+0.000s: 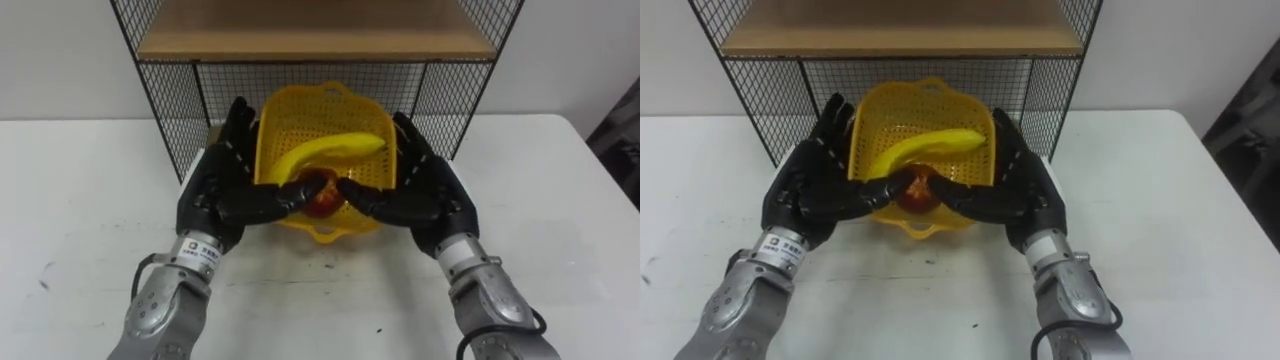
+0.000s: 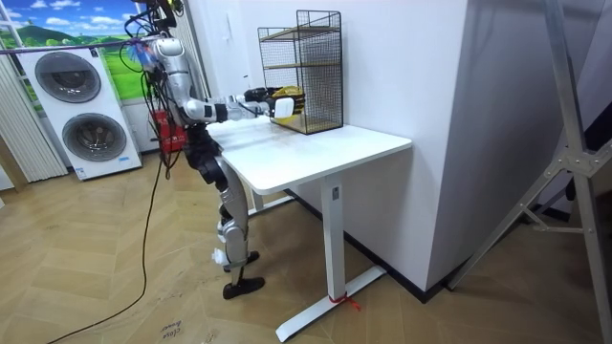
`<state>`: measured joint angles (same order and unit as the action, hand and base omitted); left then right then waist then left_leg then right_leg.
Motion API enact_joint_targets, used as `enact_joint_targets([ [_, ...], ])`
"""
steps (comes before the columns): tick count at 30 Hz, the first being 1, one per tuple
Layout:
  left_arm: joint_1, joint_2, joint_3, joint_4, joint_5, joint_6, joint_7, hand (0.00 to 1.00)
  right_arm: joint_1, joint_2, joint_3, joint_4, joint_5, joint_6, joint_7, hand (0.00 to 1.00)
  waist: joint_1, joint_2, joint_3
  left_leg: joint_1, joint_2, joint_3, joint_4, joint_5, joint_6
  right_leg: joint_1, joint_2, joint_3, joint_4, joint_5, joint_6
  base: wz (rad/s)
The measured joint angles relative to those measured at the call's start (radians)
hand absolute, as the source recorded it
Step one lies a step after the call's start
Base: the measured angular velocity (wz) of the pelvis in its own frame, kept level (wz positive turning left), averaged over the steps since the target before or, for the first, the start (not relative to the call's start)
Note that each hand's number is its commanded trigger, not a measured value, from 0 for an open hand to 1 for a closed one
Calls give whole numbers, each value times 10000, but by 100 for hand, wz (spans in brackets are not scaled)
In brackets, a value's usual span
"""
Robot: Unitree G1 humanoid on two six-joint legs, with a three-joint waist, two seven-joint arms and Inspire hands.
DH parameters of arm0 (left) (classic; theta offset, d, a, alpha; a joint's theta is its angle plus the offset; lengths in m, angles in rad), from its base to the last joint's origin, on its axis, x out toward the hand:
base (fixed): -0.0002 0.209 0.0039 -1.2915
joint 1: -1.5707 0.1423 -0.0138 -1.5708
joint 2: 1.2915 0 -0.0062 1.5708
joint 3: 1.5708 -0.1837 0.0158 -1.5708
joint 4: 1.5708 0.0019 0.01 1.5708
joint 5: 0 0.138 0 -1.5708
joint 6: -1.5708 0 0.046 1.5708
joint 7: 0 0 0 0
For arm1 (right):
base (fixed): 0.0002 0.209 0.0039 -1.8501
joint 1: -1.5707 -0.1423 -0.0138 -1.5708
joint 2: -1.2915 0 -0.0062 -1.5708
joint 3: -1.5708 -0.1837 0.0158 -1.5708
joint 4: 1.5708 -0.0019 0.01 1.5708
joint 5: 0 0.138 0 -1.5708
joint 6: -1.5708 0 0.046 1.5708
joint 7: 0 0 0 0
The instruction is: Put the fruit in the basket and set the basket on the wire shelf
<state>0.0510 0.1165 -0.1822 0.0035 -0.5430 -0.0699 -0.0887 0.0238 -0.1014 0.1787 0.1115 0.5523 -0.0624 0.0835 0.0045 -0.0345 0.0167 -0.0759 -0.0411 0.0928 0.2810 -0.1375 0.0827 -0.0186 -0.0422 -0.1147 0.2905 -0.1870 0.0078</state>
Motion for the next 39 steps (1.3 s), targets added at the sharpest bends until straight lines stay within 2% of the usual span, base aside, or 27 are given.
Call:
enact_joint_targets([
  [4, -727, -45, 65, 662, -22, 148, 270, 0, -141, -15, 44, 28, 488, 29, -174, 0, 29, 14, 21, -13, 4, -1, -150, 81, 1, 9, 22, -15, -190, 119, -20, 1],
  [6, -1251, -123, 185, 1136, -145, 249, 537, 0, -618, -15, -41, 440, 768, 166, -252, 0, -5, 21, 24, 5, 24, 6, -161, 106, 35, 74, 30, -75, -311, 211, -43, -2],
  [11, -1759, -336, 238, 1579, -153, 421, 1018, 0, -1242, -15, -78, 803, 796, 456, -676, 0, -8, 25, 25, 18, 71, 25, -268, 165, 31, 201, 88, -104, -677, 400, -35, -1],
  [13, -1992, -391, 243, 1864, -143, 605, 1120, 0, -1454, -13, -90, 824, 797, 622, -894, 0, -2, 24, 24, 17, 72, 13, -290, 185, 26, 212, 85, -145, -695, 402, -32, 4],
  [16, -2638, -534, 407, 2759, -210, 1080, 1441, 0, -2322, 16, -170, 1273, 902, 1033, -1341, 0, -1, 24, 24, 17, 85, 14, -287, 197, 10, 226, 93, -169, -696, 418, -64, 1],
  [19, -3178, -585, 429, 3415, -592, 1464, 1734, 0, -2974, 10, -270, 1605, 1502, 1260, -1665, 0, -1, 23, 24, -2, 85, 0, -283, 211, 17, 228, 91, -199, -713, 432, -85, 2],
  [24, -3653, -623, 430, 3750, -947, 1723, 2193, 0, -3513, 42, -266, 2058, 2091, 1324, -2059, 0, 2, 27, 23, 39, 102, -29, -284, 227, 15, 377, 91, -230, -871, 519, -112, 0],
  [26, -3763, -663, 441, 3789, -993, 1865, 2396, 0, -3705, 103, -285, 2342, 2239, 1448, -2241, 0, 4, 41, 21, 55, 103, -29, -300, 225, 13, 366, 86, -236, -870, 517, -111, 0],
  [30, -4398, -691, 604, 4297, -1040, 2235, 2616, 0, -3985, 260, -444, 2679, 2348, 1693, -2562, 0, 12, 78, 25, 42, 102, -34, -296, 228, 14, 376, 92, -243, -864, 519, -112, 0],
  [35, -4711, -598, 624, 4431, -1516, 2551, 2989, 0, -4023, 248, -465, 2721, 2763, 1964, -2836, 0, -4, 162, 15, 21, 102, -32, -244, 229, 13, 359, 88, -236, -762, 528, -119, 0],
  [36, -4770, -650, 626, 4496, -1545, 2629, 3040, 0, -4049, 247, -465, 2779, 2847, 1975, -2901, 0, -14, 174, 15, 37, 94, -39, -243, 229, 13, 353, 73, -243, -696, 509, -121, 0],
  [39, -4926, -685, 634, 4693, -1518, 2858, 3263, 0, -4490, 247, -486, 3389, 3211, 2188, -3024, 0, -30, 187, 9, 107, 89, -41, -239, 228, 11, 380, 74, -242, -693, 468, -127, 0],
])
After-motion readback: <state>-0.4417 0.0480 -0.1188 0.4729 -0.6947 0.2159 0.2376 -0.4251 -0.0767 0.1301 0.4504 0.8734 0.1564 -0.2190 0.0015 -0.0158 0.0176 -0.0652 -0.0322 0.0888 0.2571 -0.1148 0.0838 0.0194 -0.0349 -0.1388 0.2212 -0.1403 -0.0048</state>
